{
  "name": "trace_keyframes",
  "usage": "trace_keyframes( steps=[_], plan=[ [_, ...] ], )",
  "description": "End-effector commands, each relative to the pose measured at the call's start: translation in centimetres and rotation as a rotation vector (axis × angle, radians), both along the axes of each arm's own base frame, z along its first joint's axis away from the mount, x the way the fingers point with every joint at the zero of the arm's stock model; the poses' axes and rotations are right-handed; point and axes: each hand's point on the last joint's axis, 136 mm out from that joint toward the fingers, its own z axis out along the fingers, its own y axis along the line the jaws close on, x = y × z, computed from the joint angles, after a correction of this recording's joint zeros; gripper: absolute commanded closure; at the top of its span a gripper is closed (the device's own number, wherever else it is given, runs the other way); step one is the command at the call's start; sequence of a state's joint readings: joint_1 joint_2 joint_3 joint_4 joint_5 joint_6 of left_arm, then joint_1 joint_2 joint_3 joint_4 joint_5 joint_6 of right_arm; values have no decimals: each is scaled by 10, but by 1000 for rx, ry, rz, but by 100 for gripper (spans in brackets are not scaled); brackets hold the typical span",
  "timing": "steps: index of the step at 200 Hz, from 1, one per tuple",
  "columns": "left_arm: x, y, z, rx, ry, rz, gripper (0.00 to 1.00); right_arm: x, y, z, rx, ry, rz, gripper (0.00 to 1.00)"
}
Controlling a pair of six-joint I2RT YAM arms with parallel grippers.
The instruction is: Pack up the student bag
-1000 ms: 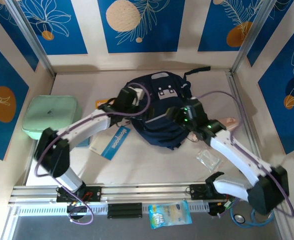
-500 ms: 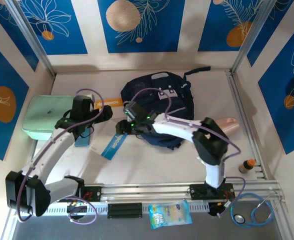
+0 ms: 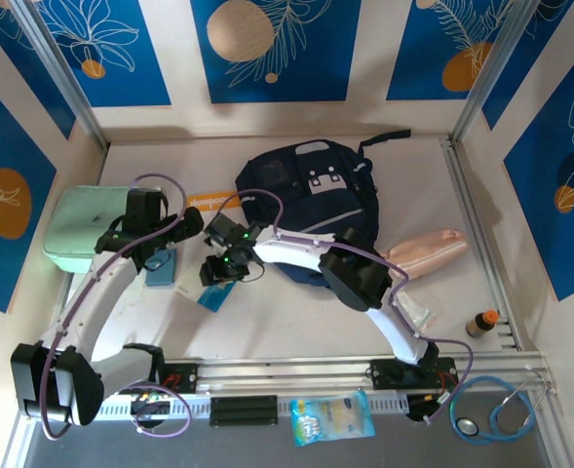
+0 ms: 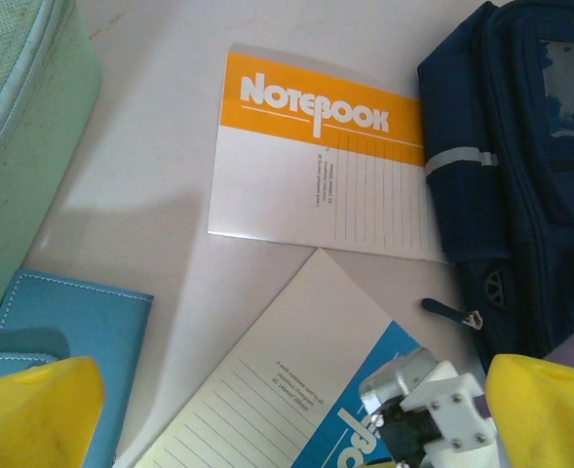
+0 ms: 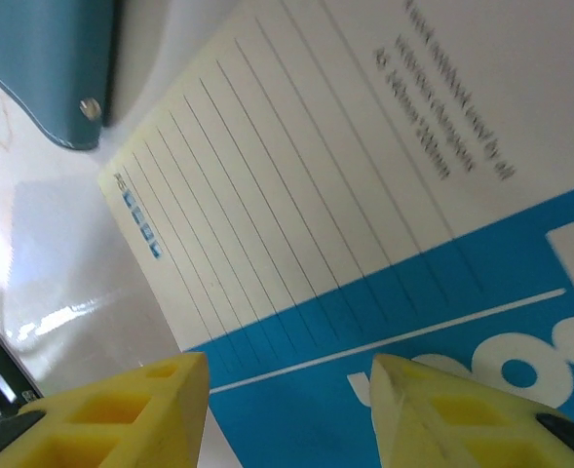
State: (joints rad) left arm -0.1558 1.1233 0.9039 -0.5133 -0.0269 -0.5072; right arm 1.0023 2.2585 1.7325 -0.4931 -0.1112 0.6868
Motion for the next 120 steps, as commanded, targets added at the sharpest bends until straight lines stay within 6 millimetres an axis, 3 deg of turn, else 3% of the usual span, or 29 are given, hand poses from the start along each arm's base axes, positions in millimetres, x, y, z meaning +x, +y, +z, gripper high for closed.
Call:
trace_keyframes(
  steps=[1,25,51,70,83,120],
  plan=[
    [1,0,0,-8,15,-9,0,-15,-11,-6,-48,71,39,52],
    [0,-2,-7,-13,38,-19,0,-25,-34,-16,-109,113,57,53],
    [-4,-7,-15,-15,64,-61,0,-32,-75,-24,-209,100,35,54],
    [-10,-13,-24,-33,91,-98,0,-27,-107,-24,-272,46,-2,54],
    [-14,-21,-32,-65,113,-133,0,-21,-116,-15,-258,15,-18,55],
    [-29,-49,-59,-168,199,-240,0,11,-115,36,-92,-94,-153,55]
  ],
)
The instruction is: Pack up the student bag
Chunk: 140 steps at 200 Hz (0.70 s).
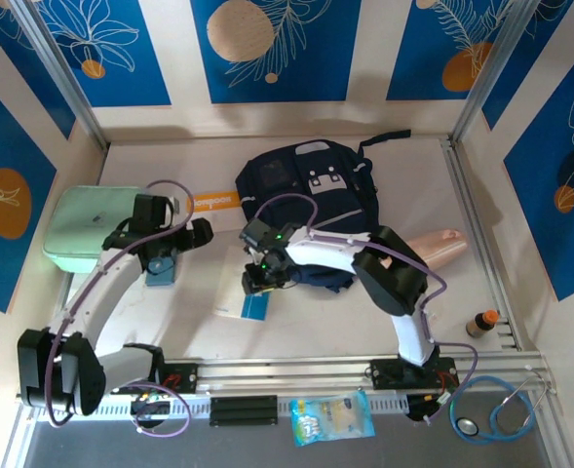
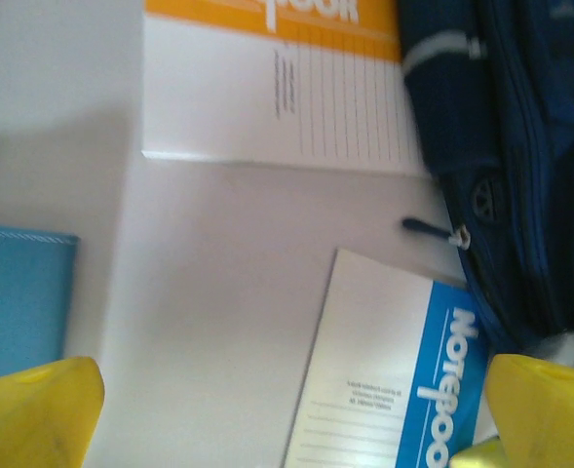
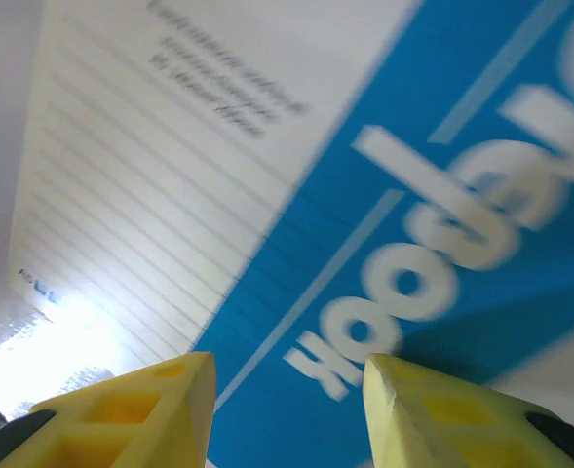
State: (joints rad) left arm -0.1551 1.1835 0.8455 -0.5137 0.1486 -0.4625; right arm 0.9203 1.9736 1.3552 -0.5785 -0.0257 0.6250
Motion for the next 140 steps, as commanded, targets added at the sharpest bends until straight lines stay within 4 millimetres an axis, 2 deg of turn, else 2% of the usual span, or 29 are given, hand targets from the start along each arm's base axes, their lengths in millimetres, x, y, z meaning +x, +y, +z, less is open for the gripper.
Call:
trace_keyframes(
  steps=[1,16,42,82,114,140],
  plan=[
    [-15,-22,-20,-83,74,-95,0,28,1,40,93,-114,-91,55],
    [-19,-28,-32,-93,104,-110,2,41,-5,38,79,-130,-167,55],
    [-24,-41,-52,-120,151,-140,10,55,-6,20,5,-112,-206,55],
    [-26,-52,-82,-128,246,-166,36,71,1,11,-27,-138,-221,56],
    [-28,-59,-94,-148,289,-177,46,70,-1,-6,-58,-107,-225,56],
    [-32,-59,-106,-141,325,-173,50,63,12,-15,-19,-70,-172,57]
  ],
)
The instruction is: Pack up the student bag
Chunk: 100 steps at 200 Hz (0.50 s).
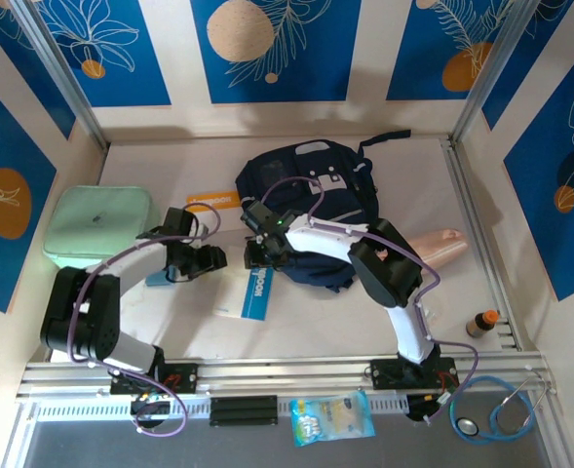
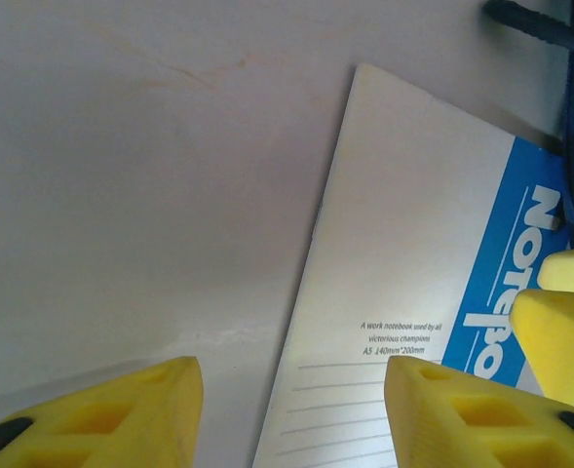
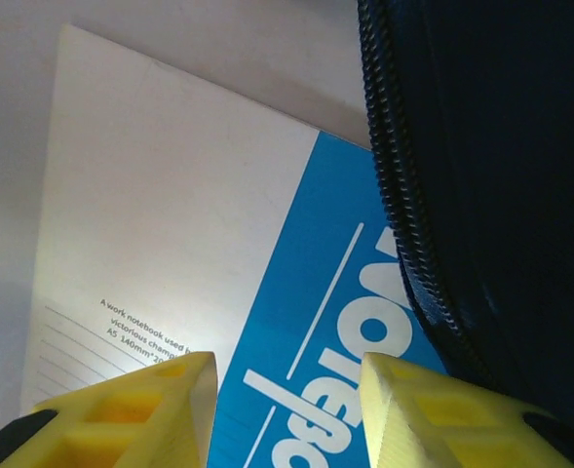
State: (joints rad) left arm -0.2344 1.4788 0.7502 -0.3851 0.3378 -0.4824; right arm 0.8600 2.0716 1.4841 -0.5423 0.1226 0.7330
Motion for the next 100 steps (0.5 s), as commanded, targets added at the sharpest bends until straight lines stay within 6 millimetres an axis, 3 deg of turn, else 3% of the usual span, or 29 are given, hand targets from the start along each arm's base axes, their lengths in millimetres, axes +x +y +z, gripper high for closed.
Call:
trace_keyframes(
  steps=[1,43,100],
  plan=[
    [-6,-7,-9,-20,30,-19,50,-6,10,-12,18,41,37,57],
    [-19,4,-31,40,83,-2,52,-3,28,-18,68,23,76,58],
    [-30,-1,-31,-4,97,-21,60,-3,48,-19,141,32,134,58]
  ],
)
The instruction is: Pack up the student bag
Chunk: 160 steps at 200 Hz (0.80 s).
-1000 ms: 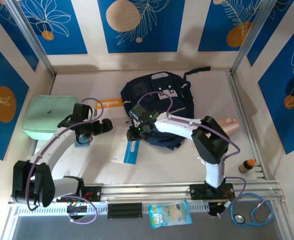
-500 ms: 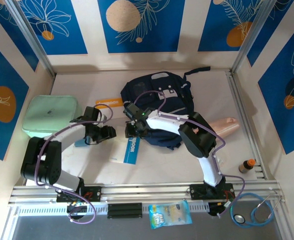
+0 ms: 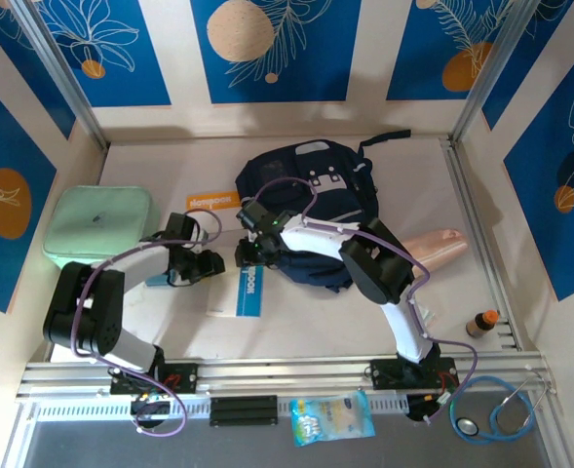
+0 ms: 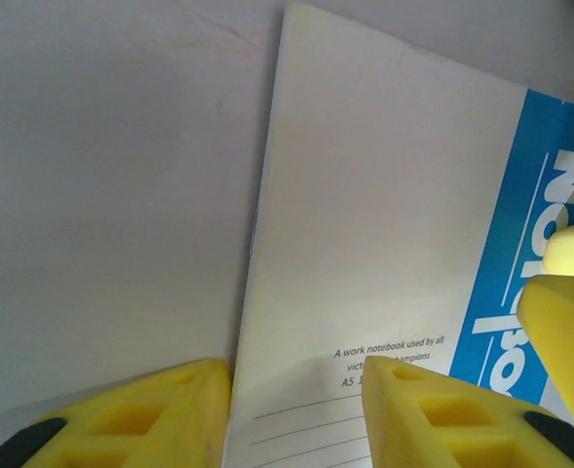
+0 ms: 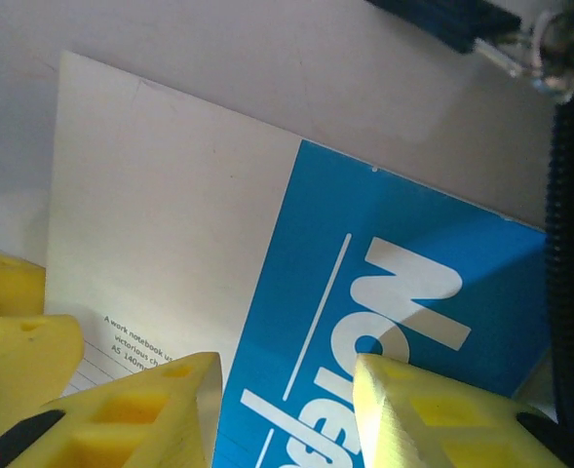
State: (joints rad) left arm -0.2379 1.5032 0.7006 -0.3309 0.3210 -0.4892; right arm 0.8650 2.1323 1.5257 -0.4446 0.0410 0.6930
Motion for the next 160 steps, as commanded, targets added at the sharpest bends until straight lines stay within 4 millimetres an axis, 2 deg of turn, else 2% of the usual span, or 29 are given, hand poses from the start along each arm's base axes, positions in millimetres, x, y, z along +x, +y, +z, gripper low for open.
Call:
trace_keyframes(
  steps=[1,22,44,75,89,101,132,156,160],
  plan=[
    [-23,-5,-13,-23,79,-29,60,-9,16,-16,36,41,64,58],
    [-22,-11,-5,-61,71,-38,63,-12,17,-19,42,57,62,58],
    [-19,-24,18,-146,11,-75,66,-14,12,-25,31,75,39,59],
    [-20,-30,47,-200,-70,-101,66,-15,6,-30,29,96,9,59],
    [-19,-32,54,-227,-91,-92,66,-15,7,-29,40,99,9,59],
    [-19,-32,51,-234,-90,-83,68,-16,9,-26,50,100,13,59],
    [-21,-22,35,-151,-27,-64,84,-13,11,-3,90,64,12,59],
    [-14,-11,45,-82,-52,-51,100,-3,5,36,161,-28,-4,56],
    [-12,-10,48,-71,-62,-49,100,-1,3,43,171,-48,-8,55]
  ],
)
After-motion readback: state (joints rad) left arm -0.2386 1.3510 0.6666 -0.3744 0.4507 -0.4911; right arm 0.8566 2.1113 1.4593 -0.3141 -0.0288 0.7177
